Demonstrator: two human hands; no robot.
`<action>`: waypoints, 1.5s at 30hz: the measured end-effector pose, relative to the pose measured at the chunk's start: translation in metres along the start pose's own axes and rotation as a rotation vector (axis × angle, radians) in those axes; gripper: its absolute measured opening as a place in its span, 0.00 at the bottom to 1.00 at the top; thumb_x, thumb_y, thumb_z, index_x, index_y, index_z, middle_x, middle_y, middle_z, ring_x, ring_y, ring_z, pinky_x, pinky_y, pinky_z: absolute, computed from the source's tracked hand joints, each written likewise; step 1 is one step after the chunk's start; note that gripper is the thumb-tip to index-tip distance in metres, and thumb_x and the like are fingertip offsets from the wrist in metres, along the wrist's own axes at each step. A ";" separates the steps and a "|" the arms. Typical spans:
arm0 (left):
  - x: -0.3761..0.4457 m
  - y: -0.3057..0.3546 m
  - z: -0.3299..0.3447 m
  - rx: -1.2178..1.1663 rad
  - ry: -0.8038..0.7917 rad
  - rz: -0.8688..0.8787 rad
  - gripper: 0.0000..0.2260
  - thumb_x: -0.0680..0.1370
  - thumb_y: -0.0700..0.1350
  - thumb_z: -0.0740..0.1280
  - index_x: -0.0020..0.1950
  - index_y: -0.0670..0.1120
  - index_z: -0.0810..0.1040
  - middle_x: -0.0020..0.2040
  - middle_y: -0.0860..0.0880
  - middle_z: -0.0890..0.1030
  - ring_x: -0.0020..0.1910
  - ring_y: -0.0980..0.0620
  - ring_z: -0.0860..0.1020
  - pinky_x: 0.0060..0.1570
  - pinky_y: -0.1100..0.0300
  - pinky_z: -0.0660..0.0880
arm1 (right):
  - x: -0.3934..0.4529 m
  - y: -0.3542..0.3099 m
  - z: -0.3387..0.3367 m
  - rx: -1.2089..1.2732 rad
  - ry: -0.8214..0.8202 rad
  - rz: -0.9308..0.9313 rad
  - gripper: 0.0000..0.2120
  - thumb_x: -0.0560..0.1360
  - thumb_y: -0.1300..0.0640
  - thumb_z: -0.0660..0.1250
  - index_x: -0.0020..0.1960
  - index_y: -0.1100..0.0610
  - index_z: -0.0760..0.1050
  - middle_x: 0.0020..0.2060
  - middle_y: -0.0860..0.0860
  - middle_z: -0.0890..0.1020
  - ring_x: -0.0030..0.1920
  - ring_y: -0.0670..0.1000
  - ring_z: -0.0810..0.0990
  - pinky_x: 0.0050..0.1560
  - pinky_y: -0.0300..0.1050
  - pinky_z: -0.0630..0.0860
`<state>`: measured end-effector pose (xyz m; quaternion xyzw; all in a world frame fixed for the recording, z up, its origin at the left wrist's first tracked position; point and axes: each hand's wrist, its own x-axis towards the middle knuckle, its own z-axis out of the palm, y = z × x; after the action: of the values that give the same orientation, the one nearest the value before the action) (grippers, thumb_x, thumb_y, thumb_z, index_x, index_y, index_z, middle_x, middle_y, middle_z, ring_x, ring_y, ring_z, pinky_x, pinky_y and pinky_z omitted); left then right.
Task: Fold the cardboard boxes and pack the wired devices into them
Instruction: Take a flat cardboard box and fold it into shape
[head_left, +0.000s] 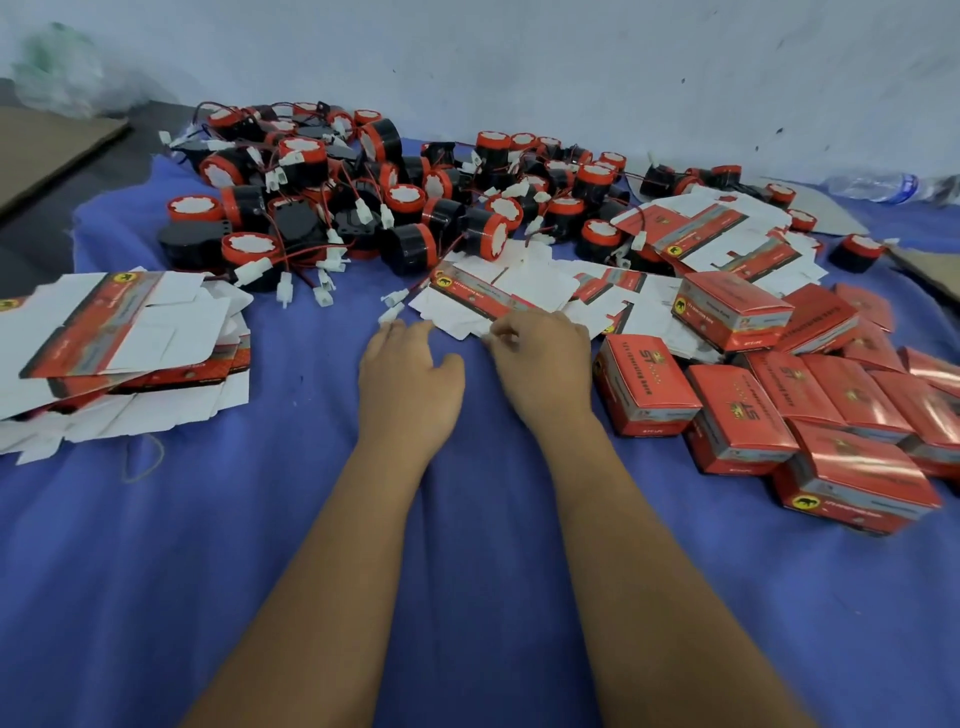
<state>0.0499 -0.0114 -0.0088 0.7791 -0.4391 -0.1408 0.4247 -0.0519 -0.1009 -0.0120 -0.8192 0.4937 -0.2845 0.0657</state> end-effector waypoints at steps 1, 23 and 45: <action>0.000 0.000 0.000 -0.083 0.052 -0.009 0.22 0.80 0.43 0.61 0.75 0.47 0.68 0.68 0.47 0.74 0.65 0.45 0.72 0.64 0.52 0.71 | -0.006 -0.003 -0.003 -0.010 0.038 -0.020 0.09 0.80 0.53 0.61 0.52 0.54 0.79 0.48 0.51 0.82 0.49 0.54 0.75 0.52 0.46 0.59; -0.003 -0.004 0.001 0.053 -0.066 0.522 0.47 0.70 0.35 0.74 0.76 0.62 0.49 0.78 0.62 0.43 0.80 0.51 0.44 0.74 0.57 0.48 | -0.025 -0.007 -0.031 1.122 0.362 0.482 0.08 0.81 0.63 0.61 0.45 0.53 0.73 0.41 0.52 0.82 0.37 0.46 0.84 0.38 0.38 0.79; -0.015 0.008 -0.008 -0.798 0.090 0.261 0.18 0.75 0.42 0.73 0.59 0.53 0.70 0.48 0.59 0.82 0.48 0.57 0.83 0.41 0.66 0.77 | -0.035 -0.028 -0.029 1.166 0.007 0.131 0.12 0.78 0.60 0.66 0.59 0.48 0.76 0.58 0.53 0.80 0.60 0.51 0.78 0.62 0.51 0.76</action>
<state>0.0416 0.0031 0.0001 0.4967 -0.4262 -0.2108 0.7261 -0.0582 -0.0522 0.0089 -0.6147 0.3053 -0.5072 0.5213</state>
